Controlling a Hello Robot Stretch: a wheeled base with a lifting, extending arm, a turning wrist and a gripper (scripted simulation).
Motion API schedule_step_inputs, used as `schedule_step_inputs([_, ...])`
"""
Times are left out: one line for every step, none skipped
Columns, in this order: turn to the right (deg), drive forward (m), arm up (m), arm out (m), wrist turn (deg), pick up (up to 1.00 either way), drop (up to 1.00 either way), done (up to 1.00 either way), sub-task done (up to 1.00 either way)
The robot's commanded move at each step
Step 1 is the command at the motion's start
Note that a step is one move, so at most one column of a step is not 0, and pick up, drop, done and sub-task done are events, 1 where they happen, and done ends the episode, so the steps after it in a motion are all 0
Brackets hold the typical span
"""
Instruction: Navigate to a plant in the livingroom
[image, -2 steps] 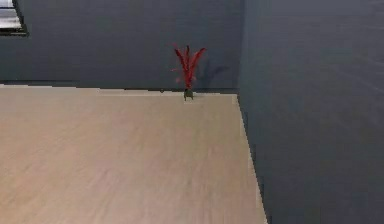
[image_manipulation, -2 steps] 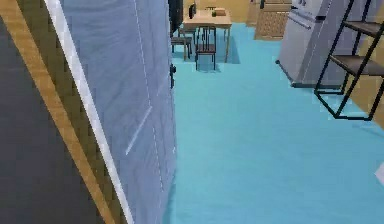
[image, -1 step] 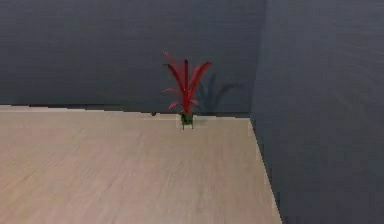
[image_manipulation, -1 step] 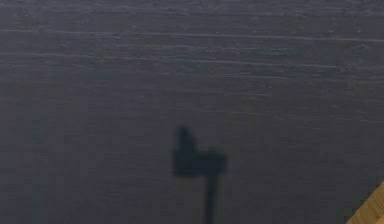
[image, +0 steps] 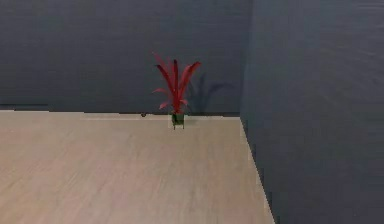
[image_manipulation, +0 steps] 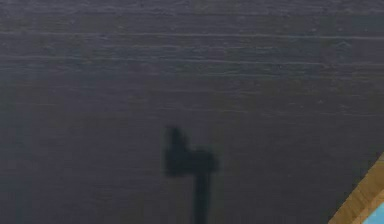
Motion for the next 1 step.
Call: schedule_step_inputs([0.0, 1.00, 0.00, 0.00, 0.0, 0.00, 0.00, 0.00, 0.00])
